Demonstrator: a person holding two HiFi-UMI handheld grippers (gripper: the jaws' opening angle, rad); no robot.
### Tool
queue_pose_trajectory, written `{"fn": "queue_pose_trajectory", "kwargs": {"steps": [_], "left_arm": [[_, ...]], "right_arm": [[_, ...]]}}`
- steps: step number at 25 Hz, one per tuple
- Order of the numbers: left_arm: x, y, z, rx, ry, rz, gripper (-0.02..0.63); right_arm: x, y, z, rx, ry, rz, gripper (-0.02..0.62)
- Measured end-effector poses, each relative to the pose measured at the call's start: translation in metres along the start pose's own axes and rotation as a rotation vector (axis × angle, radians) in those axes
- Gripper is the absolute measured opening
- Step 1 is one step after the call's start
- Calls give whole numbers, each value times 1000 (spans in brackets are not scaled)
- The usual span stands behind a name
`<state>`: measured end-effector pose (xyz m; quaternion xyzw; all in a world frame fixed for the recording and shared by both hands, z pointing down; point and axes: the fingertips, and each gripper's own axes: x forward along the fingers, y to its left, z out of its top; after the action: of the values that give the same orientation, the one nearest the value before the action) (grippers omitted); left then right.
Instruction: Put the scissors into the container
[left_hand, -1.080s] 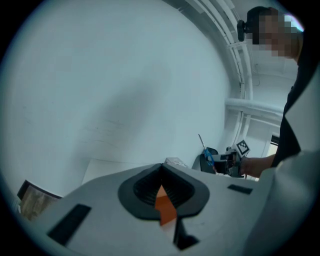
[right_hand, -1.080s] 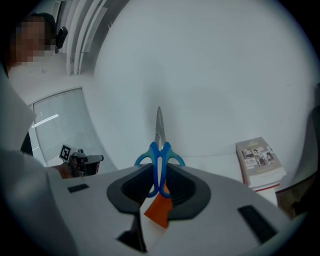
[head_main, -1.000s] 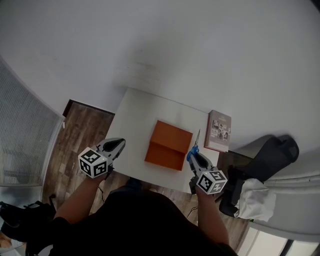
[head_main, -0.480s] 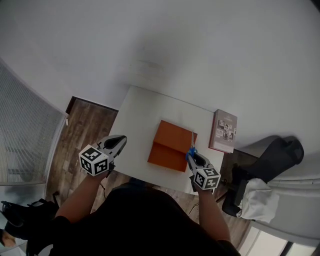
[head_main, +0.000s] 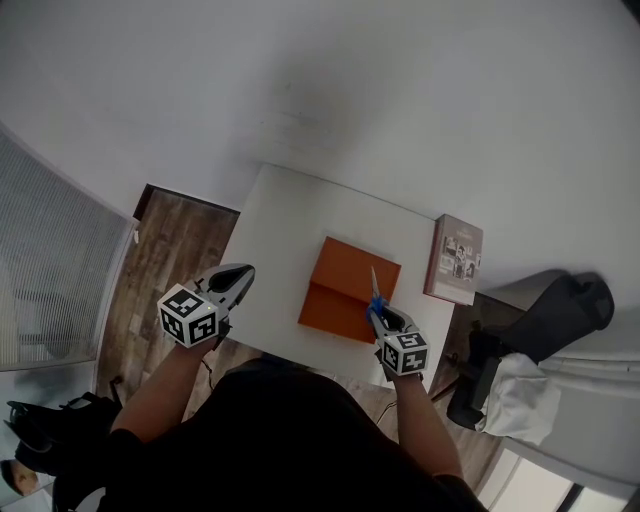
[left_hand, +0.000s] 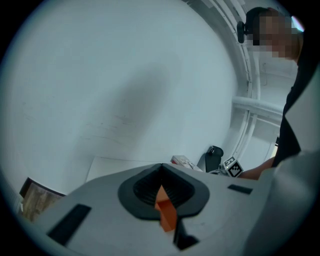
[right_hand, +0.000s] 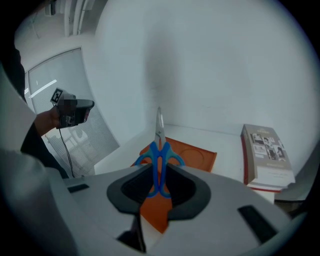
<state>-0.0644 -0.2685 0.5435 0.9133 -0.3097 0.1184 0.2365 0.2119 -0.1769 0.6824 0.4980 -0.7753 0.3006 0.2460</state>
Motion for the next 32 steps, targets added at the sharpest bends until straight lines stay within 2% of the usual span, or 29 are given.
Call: {"fn": "queue_pose_trajectory", "kwargs": {"steps": [5, 11, 18, 32], "left_arm": [[1, 10, -1, -8, 8, 11, 9], [0, 22, -6, -25, 18, 26, 9], [0, 31, -9, -37, 27, 31, 9], [2, 56, -18, -61, 53, 40, 9]], "right_arm": [[17, 6, -15, -101, 64, 11, 84], [37, 23, -34, -270, 170, 55, 84], [55, 33, -52, -337, 242, 92, 84], [89, 28, -99, -490, 452, 123, 84]]}}
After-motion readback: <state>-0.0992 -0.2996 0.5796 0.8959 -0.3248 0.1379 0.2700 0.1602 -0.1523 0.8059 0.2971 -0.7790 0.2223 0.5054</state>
